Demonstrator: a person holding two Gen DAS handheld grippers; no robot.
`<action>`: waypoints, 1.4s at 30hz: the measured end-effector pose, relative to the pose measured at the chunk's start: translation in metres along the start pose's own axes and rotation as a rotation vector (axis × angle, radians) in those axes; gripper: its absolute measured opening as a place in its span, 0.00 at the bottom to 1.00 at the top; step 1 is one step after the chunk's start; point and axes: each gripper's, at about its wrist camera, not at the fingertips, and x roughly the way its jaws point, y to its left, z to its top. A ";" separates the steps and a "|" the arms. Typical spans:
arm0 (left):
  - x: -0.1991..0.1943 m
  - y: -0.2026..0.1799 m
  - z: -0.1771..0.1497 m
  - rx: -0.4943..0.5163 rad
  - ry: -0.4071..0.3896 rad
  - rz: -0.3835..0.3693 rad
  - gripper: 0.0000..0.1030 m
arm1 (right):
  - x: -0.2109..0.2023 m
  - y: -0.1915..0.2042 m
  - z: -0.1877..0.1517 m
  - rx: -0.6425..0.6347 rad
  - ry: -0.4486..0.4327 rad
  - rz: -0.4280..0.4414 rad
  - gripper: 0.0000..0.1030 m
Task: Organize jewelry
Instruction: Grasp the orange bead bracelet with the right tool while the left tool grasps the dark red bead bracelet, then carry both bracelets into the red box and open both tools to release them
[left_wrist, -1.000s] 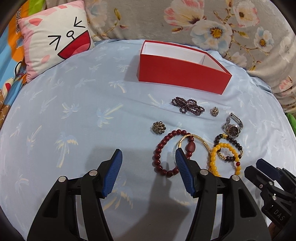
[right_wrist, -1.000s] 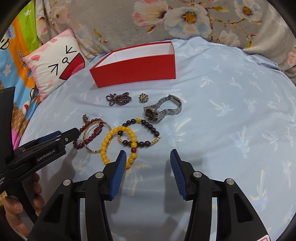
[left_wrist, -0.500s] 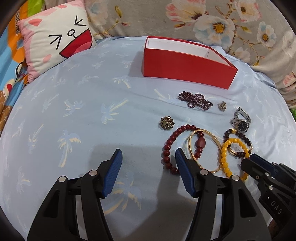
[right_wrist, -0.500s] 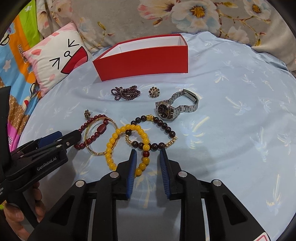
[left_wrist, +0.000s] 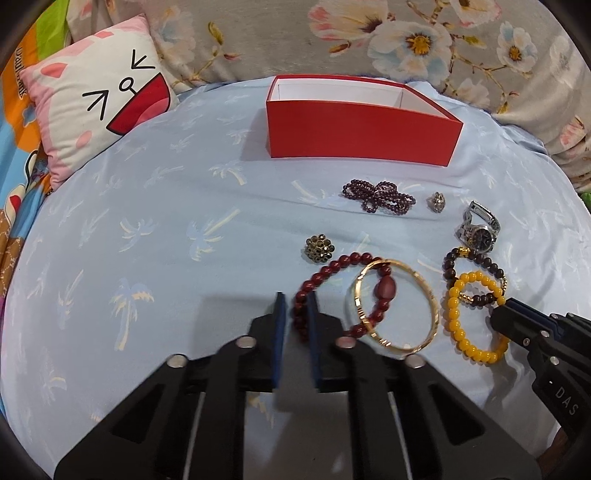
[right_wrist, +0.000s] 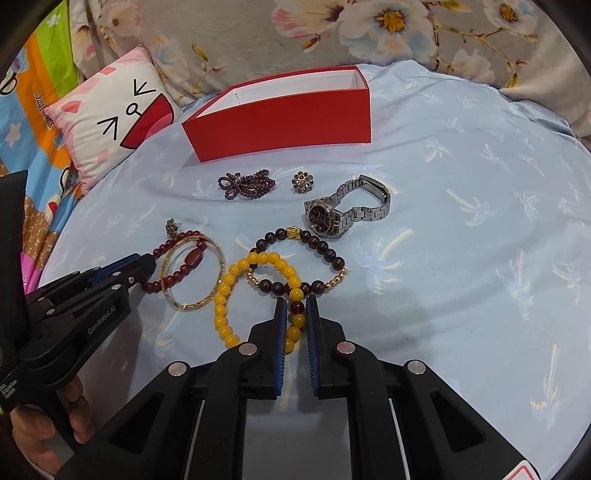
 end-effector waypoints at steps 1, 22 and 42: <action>0.000 0.003 0.001 -0.015 0.007 -0.013 0.07 | -0.001 0.000 0.000 0.002 -0.001 0.004 0.09; -0.061 0.020 0.032 -0.091 -0.092 -0.115 0.07 | -0.049 0.001 0.023 0.014 -0.107 0.065 0.07; -0.061 0.002 0.131 -0.042 -0.205 -0.153 0.07 | -0.053 -0.014 0.123 0.016 -0.252 0.053 0.07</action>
